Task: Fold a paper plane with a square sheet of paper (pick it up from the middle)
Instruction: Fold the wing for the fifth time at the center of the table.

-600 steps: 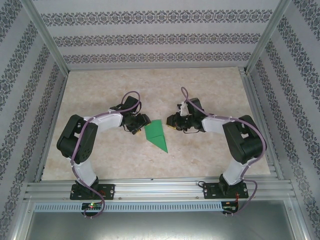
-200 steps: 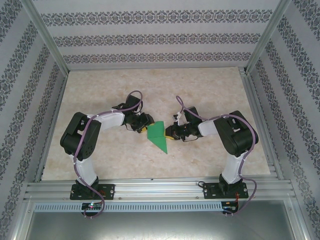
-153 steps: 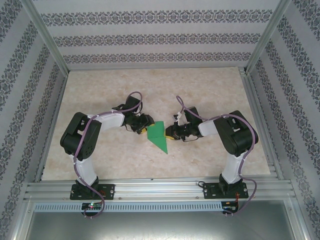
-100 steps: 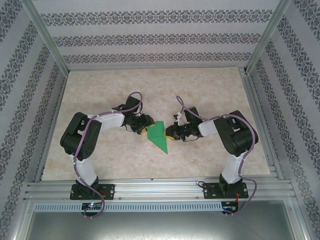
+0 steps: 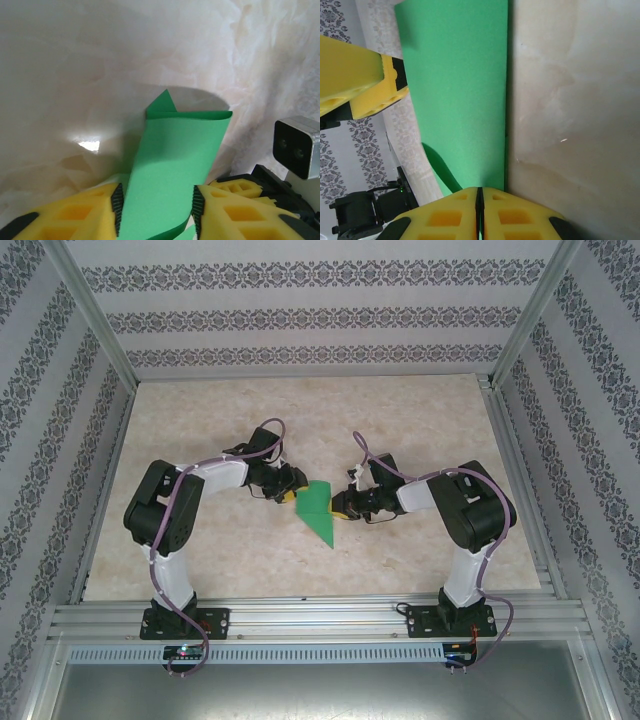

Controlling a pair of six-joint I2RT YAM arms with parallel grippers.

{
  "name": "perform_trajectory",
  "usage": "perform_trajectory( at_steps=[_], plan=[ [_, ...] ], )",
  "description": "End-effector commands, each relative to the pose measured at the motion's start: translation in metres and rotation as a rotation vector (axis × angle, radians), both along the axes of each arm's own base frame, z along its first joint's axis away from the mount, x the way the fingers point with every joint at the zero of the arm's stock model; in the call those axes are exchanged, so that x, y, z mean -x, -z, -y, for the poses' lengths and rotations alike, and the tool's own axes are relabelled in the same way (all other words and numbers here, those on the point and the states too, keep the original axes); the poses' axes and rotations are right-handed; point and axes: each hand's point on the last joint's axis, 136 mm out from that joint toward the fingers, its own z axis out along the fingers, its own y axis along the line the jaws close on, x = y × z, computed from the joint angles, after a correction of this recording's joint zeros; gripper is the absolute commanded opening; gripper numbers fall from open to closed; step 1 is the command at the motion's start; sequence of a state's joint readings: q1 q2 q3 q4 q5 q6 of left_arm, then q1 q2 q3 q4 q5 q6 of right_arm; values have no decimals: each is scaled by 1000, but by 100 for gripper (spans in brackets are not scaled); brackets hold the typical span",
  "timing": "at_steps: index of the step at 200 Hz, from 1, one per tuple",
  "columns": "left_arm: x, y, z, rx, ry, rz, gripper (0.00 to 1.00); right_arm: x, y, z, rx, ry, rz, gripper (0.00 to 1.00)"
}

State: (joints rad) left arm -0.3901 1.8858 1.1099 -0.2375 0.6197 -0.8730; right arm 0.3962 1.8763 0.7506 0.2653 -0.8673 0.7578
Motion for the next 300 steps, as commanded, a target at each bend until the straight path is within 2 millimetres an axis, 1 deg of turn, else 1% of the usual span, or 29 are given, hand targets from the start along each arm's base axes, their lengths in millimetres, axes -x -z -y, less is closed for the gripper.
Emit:
perform_trajectory(
  at_steps=[1, 19, 28, 51, 77, 98, 116, 127, 150, 170, 196, 218, 233, 241, 258, 281, 290, 300],
  plan=[
    [1, -1, 2, 31, 39, -18, 41, 0, 49, 32, 190, 95, -71, 11],
    [-1, -2, 6, 58, 48, -17, 39, -1, 50, 33, 194, 95, -74, 11],
    [-1, -2, 7, 68, 50, -23, 36, -1, 50, 34, 196, 95, -73, 11],
    [-1, -3, 2, 50, 35, -17, 37, -2, 50, 35, 199, 95, -74, 11],
    [-3, -9, -2, 50, 20, 1, 37, -2, 50, 36, 201, 98, -75, 11],
    [-4, -12, -1, 71, 23, 5, 36, -3, 49, 36, 196, 95, -73, 11],
    [-3, -14, 2, 92, 43, 6, 32, -5, 48, 36, 194, 94, -71, 11],
    [-2, -14, 5, 107, 57, 1, 28, -5, 47, 36, 192, 93, -71, 12],
    [0, -12, 3, 102, 55, -5, 24, -9, 41, 34, 180, 93, -58, 13],
    [1, -14, 4, 110, 48, 0, 22, -12, 32, 33, 173, 91, -39, 14],
    [0, -18, 3, 114, 33, 9, 16, -17, 20, 33, 170, 93, -15, 17],
    [0, -22, -1, 104, 3, 16, 12, -22, 6, 39, 184, 117, 26, 23],
    [0, -24, -4, 103, -34, 19, 9, -24, -8, 46, 206, 144, 70, 30],
    [0, -25, -5, 107, -52, 21, 8, -24, -15, 50, 226, 157, 96, 32],
    [1, -25, -7, 114, -81, 24, 8, -22, -29, 59, 261, 182, 146, 33],
    [4, -24, -12, 100, -115, 23, 8, -17, -50, 61, 250, 205, 222, 33],
    [6, -23, -15, 96, -129, 24, 8, -14, -57, 61, 257, 210, 267, 36],
    [8, -23, -18, 87, -144, 24, 8, -10, -63, 63, 280, 218, 309, 36]
  ],
)
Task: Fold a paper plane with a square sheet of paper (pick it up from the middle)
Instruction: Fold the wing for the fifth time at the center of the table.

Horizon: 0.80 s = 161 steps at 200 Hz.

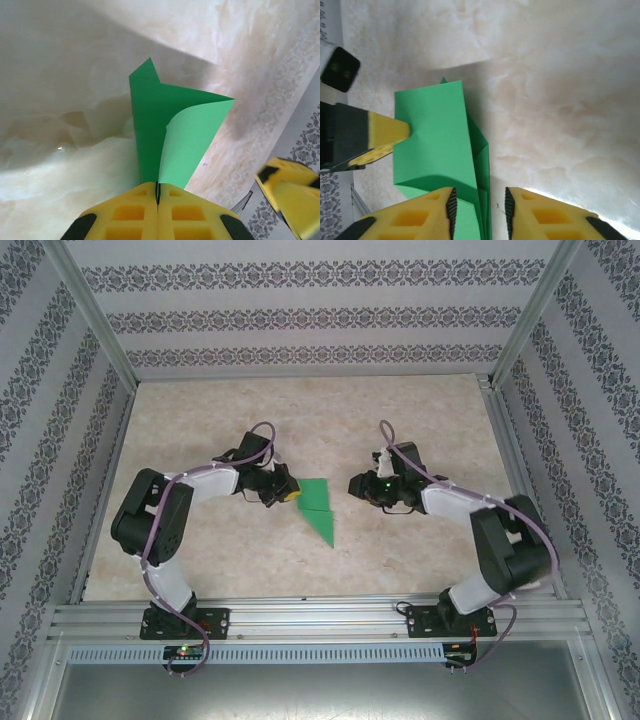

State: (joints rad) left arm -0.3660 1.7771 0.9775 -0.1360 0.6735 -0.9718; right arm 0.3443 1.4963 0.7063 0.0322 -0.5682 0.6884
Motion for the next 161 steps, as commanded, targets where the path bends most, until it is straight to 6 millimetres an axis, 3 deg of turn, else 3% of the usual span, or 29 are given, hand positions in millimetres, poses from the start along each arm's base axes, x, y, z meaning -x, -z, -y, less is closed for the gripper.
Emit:
perform_trajectory(
  at_steps=[1, 31, 83, 115, 124, 161],
  plan=[
    [-6, -7, -10, -6, -77, 31, 8, 10, -2, 10, 93, 27, 73, 36],
    [-2, -4, -17, -27, -119, 30, 8, 18, -14, 18, 149, 60, 149, 39],
    [1, 2, -19, -20, -149, 10, 8, 34, -20, 14, 203, 49, 282, 42],
    [4, 1, -23, -34, -158, 7, 8, 42, -32, -1, 247, -19, 447, 47],
    [5, 2, -23, -31, -159, 5, 8, 45, -33, -4, 272, -44, 474, 55],
    [7, 3, -24, -31, -168, 0, 8, 55, -43, -23, 376, -168, 615, 53]
  ],
)
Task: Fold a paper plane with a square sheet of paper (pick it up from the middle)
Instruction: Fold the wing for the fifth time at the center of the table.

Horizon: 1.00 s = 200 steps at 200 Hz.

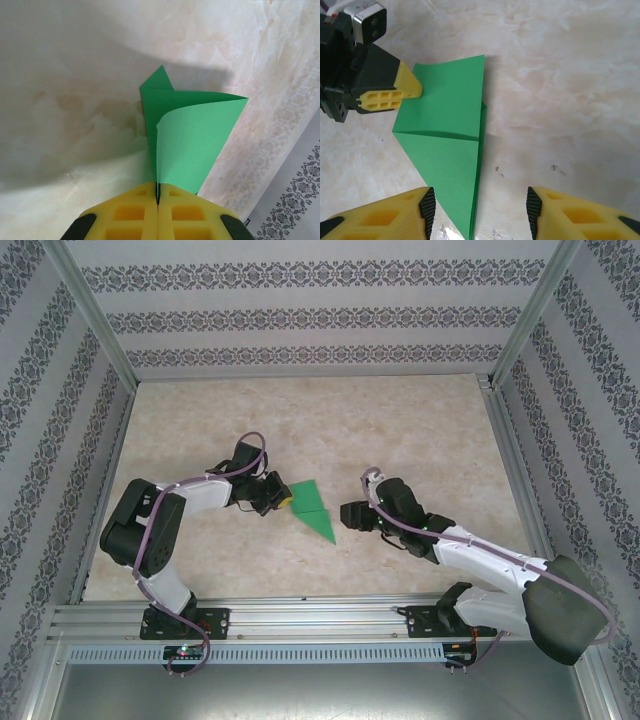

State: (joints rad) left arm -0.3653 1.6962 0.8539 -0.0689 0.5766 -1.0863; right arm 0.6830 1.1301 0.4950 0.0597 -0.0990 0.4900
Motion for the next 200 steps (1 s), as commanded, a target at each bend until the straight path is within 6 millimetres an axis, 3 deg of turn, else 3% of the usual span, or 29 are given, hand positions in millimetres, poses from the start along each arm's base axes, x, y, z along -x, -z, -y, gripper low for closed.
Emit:
perform_trajectory(
  at_steps=[1, 48, 115, 154, 200],
  plan=[
    [-4, -7, -4, 6, -33, 24, 8, -5, -19, -9, 103, -61, 182, 53],
    [-4, -8, -4, 8, -31, 26, 8, 14, -16, -38, 313, -259, 367, 47],
    [-4, -10, -4, 0, -27, 18, 7, 26, 12, -54, 506, -380, 446, 46],
    [-5, -12, -3, 10, -29, 22, 7, 36, 25, -87, 562, -506, 491, 47],
    [-5, -11, -2, 12, -24, 14, 7, 16, 41, -93, 700, -461, 563, 47]
  ],
)
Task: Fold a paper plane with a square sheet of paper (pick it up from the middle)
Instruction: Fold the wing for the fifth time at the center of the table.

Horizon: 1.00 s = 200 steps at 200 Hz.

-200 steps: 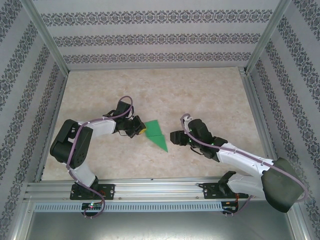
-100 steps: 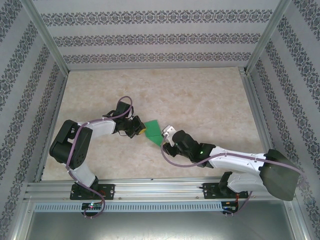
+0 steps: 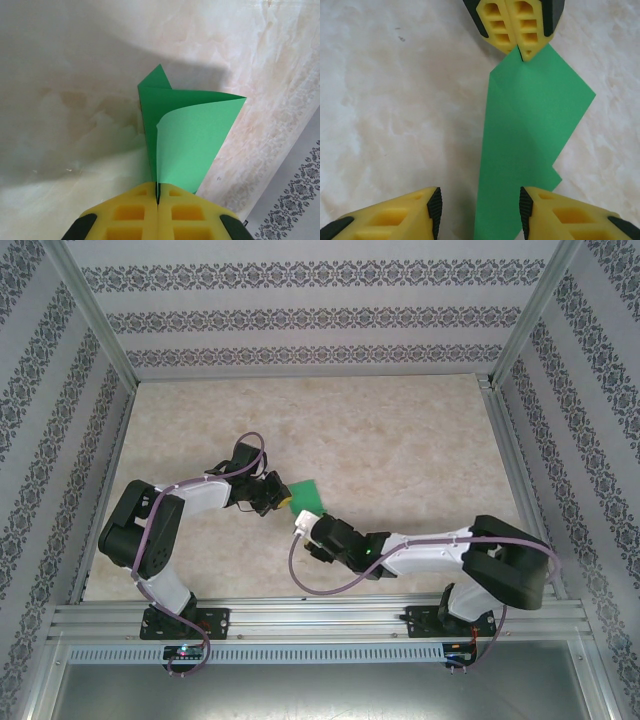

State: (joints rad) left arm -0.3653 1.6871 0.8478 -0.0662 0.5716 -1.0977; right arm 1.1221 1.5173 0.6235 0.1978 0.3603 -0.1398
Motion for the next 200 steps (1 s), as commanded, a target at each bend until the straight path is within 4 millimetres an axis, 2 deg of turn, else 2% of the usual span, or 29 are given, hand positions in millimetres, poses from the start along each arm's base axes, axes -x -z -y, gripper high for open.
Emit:
perform_trajectory(
  at_steps=[1, 34, 81, 162, 183, 200],
  plan=[
    [-5, -10, -1, 11, -14, 13, 7, -16, -5, -8, 37, 16, 98, 47],
    [-5, -11, -2, 3, -6, 15, 7, -28, 6, -5, 82, 59, 143, 41],
    [-6, -13, 0, 15, -10, 17, 7, -30, 20, -12, 99, 54, 134, 29],
    [-7, -17, -1, 8, -13, 17, 8, -32, 25, -7, 115, 64, 143, 12],
    [-5, -18, -3, -3, -15, 20, 13, -32, 25, -7, 97, 65, 127, 6],
    [-3, -18, -9, -35, -27, 25, 27, -33, 26, -5, 73, 69, 112, 2]
  ],
)
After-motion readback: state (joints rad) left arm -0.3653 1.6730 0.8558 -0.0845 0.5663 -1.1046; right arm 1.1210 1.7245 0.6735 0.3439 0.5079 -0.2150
